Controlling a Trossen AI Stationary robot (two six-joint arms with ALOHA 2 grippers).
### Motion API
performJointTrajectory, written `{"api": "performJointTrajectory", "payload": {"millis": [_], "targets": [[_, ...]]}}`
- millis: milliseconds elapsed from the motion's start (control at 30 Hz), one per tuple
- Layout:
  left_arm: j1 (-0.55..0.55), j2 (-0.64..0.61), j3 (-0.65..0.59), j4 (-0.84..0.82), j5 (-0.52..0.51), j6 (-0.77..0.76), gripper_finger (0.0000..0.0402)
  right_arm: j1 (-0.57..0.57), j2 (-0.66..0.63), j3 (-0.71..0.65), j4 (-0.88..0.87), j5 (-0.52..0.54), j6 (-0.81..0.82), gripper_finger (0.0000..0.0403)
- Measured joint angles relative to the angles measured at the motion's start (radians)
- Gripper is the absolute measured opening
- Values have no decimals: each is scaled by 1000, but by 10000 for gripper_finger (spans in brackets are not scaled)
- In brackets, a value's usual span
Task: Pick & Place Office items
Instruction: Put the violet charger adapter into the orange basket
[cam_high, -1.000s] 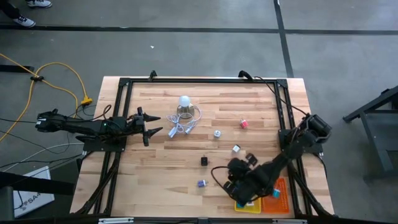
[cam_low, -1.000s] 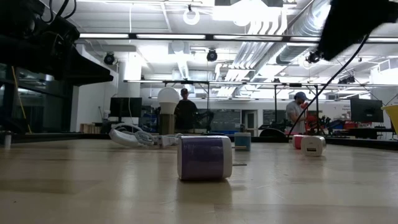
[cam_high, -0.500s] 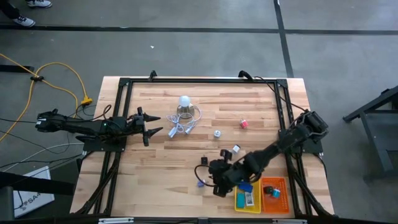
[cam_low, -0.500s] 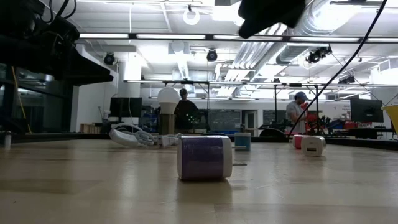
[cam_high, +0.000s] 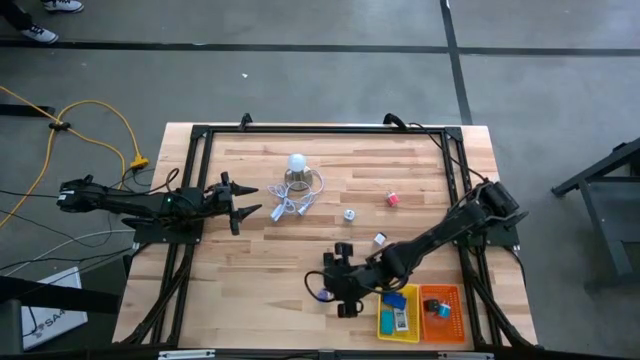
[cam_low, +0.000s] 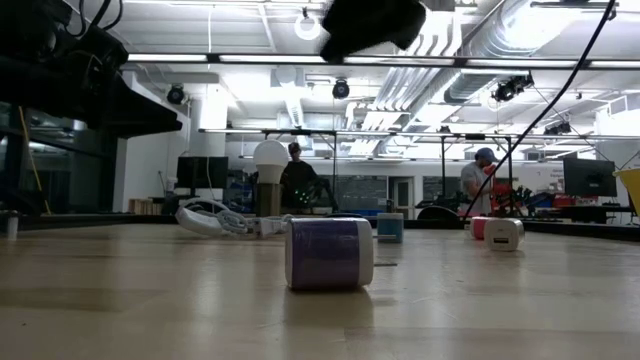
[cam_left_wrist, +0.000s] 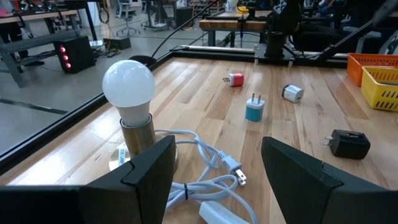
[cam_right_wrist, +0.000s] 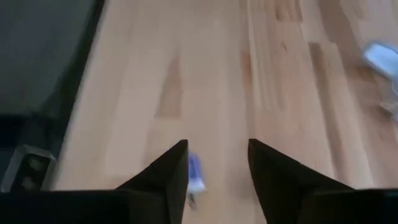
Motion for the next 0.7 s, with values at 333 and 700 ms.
{"api": "performJointTrajectory", "payload": {"millis": [333, 700], "targets": [[0, 7, 0, 6, 0, 0, 230, 11, 41, 1, 52, -29, 1, 235], [0, 7, 0, 11, 0, 0, 230, 26, 117, -2, 93, -69, -15, 239]]}}
